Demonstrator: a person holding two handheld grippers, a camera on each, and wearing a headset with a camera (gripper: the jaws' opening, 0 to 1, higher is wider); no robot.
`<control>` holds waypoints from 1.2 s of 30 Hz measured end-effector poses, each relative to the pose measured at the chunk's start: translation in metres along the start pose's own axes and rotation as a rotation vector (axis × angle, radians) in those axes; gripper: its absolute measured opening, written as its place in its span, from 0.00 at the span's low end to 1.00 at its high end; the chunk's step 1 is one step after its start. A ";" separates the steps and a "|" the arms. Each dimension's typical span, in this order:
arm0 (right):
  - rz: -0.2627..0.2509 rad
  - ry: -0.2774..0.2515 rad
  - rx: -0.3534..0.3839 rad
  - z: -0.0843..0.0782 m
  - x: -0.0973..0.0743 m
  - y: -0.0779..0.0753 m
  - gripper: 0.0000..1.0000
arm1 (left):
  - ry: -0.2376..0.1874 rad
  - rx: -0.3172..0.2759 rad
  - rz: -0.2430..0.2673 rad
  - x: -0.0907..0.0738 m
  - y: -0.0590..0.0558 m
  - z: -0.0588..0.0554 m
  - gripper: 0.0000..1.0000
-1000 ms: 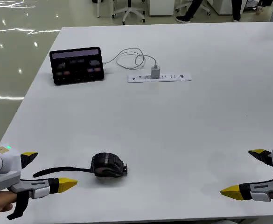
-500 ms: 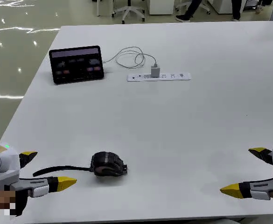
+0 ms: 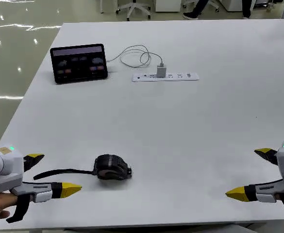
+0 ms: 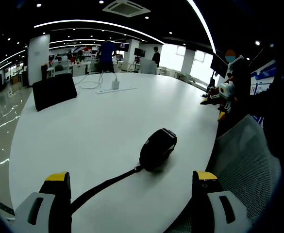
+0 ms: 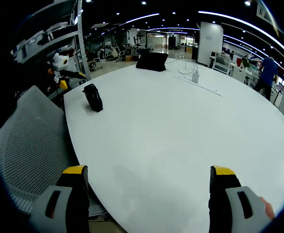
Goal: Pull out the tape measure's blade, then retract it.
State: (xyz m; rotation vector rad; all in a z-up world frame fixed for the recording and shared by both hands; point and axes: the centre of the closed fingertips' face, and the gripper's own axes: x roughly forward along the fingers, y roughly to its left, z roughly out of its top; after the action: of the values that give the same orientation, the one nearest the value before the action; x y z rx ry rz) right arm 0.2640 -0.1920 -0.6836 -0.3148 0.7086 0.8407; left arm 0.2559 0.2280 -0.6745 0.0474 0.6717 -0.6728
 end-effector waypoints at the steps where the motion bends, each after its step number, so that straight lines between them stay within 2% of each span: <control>1: 0.003 0.004 -0.004 0.001 0.001 0.001 1.00 | 0.015 -0.009 -0.013 0.001 -0.002 -0.001 1.00; 6: 0.027 0.011 -0.025 0.007 0.007 0.002 1.00 | 0.048 0.034 -0.028 0.010 -0.003 0.001 1.00; 7: 0.057 0.021 -0.006 0.007 0.009 0.006 1.00 | 0.049 0.044 -0.030 0.012 -0.002 0.002 1.00; 9: 0.054 0.018 -0.039 0.011 0.013 0.006 1.00 | 0.067 0.057 -0.040 0.015 -0.003 0.003 1.00; 13: 0.069 0.021 -0.055 0.016 0.022 0.008 1.00 | 0.094 0.086 -0.058 0.022 -0.005 0.004 1.00; 17: 0.102 0.032 -0.076 0.020 0.034 0.015 1.00 | 0.088 0.145 -0.089 0.028 -0.011 0.013 1.00; 20: 0.120 0.033 -0.093 0.025 0.041 0.020 1.00 | 0.152 0.159 -0.101 0.033 -0.011 0.009 1.00; 22: 0.129 0.027 -0.101 0.029 0.046 0.022 1.00 | 0.136 0.198 -0.119 0.037 -0.014 0.014 1.00; 28: 0.173 0.026 -0.145 0.040 0.065 0.034 1.00 | 0.155 0.285 -0.169 0.049 -0.022 0.022 1.00; 31: 0.192 0.034 -0.160 0.044 0.073 0.040 1.00 | 0.169 0.381 -0.204 0.055 -0.028 0.022 1.00; 32: 0.197 0.034 -0.162 0.046 0.077 0.043 1.00 | 0.200 0.387 -0.214 0.057 -0.030 0.018 1.00; 34: 0.211 0.037 -0.173 0.047 0.084 0.047 1.00 | 0.216 0.421 -0.228 0.062 -0.033 0.017 1.00; 36: 0.224 0.038 -0.181 0.049 0.089 0.051 1.00 | 0.225 0.429 -0.238 0.064 -0.035 0.017 1.00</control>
State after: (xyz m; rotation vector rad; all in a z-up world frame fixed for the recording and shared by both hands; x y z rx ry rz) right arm 0.2873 -0.0836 -0.7081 -0.4196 0.7134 1.1176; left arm 0.2821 0.1598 -0.6930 0.4508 0.7446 -1.0442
